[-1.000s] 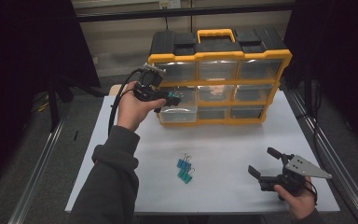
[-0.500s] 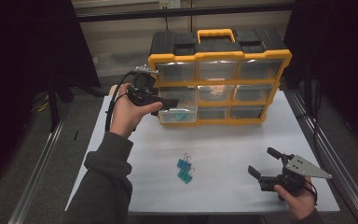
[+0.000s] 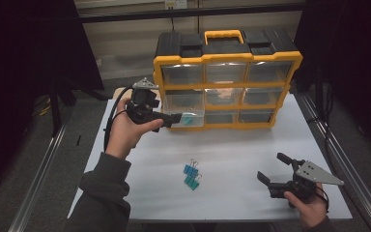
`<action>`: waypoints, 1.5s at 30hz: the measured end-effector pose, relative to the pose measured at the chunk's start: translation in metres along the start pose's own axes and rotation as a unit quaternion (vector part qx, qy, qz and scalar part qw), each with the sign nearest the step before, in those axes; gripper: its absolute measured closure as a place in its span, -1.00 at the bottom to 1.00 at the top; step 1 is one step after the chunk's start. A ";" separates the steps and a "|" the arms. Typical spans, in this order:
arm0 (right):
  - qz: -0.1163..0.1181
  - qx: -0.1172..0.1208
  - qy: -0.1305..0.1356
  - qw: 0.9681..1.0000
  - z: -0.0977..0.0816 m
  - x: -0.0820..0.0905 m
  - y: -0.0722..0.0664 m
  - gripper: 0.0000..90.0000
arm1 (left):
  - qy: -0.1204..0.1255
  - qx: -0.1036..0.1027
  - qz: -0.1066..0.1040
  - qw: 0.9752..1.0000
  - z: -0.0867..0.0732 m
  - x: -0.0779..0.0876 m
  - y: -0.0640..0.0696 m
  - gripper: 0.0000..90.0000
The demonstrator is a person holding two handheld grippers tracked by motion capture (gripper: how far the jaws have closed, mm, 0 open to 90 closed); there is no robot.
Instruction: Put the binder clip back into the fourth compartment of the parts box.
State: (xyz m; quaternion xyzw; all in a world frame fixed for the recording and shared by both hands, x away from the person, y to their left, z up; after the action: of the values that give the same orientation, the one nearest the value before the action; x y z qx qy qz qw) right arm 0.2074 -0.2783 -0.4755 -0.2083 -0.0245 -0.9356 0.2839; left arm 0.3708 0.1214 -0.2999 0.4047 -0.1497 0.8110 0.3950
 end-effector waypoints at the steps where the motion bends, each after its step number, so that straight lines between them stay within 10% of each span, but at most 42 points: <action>1: 0.000 -0.001 0.001 1.000 0.000 0.000 0.000 -0.98 | 0.003 0.003 -0.008 1.000 -0.006 -0.002 0.003 -0.86; 45: 0.001 0.003 0.000 1.000 0.000 -0.001 -0.001 -0.98 | -0.012 0.021 -0.034 0.999 -0.094 -0.078 0.028 -0.90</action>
State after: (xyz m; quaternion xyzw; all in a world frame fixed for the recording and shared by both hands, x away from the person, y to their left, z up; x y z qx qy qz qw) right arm 0.2078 -0.2772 -0.4758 -0.2073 -0.0272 -0.9352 0.2859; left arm 0.3267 0.1156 -0.4176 0.4271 -0.1235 0.7952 0.4123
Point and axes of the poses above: each handheld gripper's, and its own axes: x roughly backward along the jaws, z roughly out of its top, y roughly to its right, the point moved 1 cm from there along -x, roughly forward along the jaws, and after that the axes turned 13 degrees about -y, right-handed, at the moved point
